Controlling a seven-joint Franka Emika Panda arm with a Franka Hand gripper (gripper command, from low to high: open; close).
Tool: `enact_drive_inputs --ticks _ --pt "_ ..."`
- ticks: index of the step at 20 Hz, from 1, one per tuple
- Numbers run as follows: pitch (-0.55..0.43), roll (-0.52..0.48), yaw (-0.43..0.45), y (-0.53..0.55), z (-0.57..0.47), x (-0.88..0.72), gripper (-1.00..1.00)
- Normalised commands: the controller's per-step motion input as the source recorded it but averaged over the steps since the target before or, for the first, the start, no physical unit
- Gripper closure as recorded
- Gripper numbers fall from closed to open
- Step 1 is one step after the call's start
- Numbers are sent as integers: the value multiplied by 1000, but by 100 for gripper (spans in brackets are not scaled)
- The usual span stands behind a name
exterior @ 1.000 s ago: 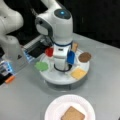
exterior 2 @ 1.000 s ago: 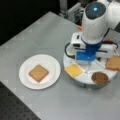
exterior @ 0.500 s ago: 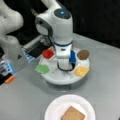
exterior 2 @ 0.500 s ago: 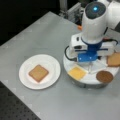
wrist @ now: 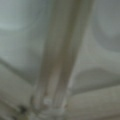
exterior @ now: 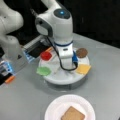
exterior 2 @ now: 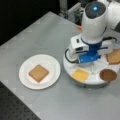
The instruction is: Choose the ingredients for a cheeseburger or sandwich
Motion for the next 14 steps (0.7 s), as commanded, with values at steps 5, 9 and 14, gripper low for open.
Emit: enact_drive_inputs --ticks 5,9,14 --pt "-90 196 246 66 -256 -49 -100" --pt "-43 220 257 95 -283 -34 -100" --pt "-23 208 240 93 -301 5 -100"
